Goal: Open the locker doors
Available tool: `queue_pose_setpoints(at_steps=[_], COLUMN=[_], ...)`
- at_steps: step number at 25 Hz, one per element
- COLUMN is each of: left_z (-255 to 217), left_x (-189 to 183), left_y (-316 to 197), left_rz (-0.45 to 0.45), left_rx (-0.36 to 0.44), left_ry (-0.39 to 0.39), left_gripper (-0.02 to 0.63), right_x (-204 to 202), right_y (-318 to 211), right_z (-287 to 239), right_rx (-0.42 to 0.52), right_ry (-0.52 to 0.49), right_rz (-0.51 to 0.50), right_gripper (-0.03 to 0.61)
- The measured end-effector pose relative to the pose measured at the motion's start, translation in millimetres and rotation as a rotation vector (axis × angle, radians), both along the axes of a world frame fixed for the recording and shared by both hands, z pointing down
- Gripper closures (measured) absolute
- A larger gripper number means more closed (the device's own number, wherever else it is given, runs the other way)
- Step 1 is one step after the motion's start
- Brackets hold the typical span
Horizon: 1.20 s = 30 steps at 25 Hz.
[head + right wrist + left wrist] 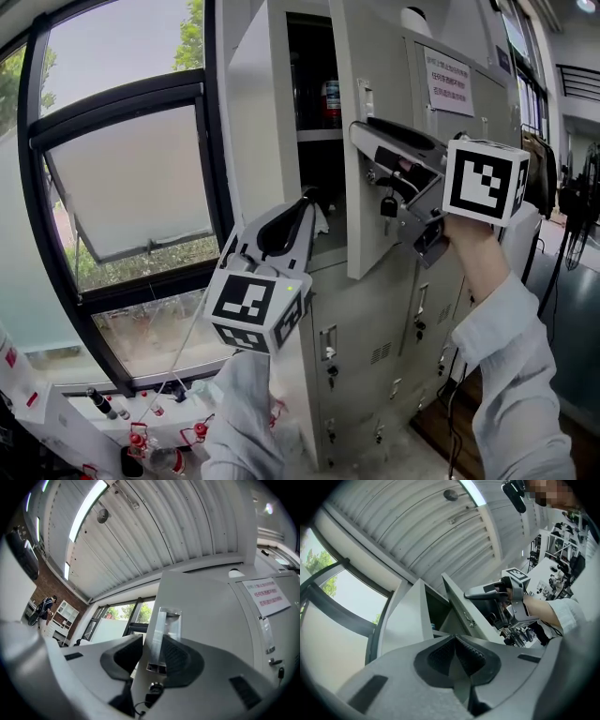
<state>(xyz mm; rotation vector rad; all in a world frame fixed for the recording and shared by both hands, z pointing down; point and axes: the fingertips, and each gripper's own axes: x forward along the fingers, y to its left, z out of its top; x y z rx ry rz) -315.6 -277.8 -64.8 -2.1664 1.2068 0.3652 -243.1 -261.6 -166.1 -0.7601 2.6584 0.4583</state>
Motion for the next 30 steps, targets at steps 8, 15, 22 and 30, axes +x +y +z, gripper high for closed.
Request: queue_pose_setpoints(at_steps=[8,15,22,30], left_z=[1,11,17,23], left_x=[19,35,56,77], left_y=[7,10,4,-3], left_rz=[0.047,0.080,0.107,0.156], left_rx=[0.015,0.008,-0.002,-0.024], left_ry=[-0.007,-0.007,-0.020,-0.027], left_gripper=[0.601,0.600,0.601,0.600], right_x=[30,58,77,109], right_y=[17,29,34,40], right_z=[0,0,0,0], right_rx=[0.007,0.029,0.033,0.047], right_ry=[-0.004,-0.019,-0.010,-0.026], right_rz=[-0.002,-0.008,-0.069,-0.163], right_gripper=[0.456,0.449,0.450,0.449])
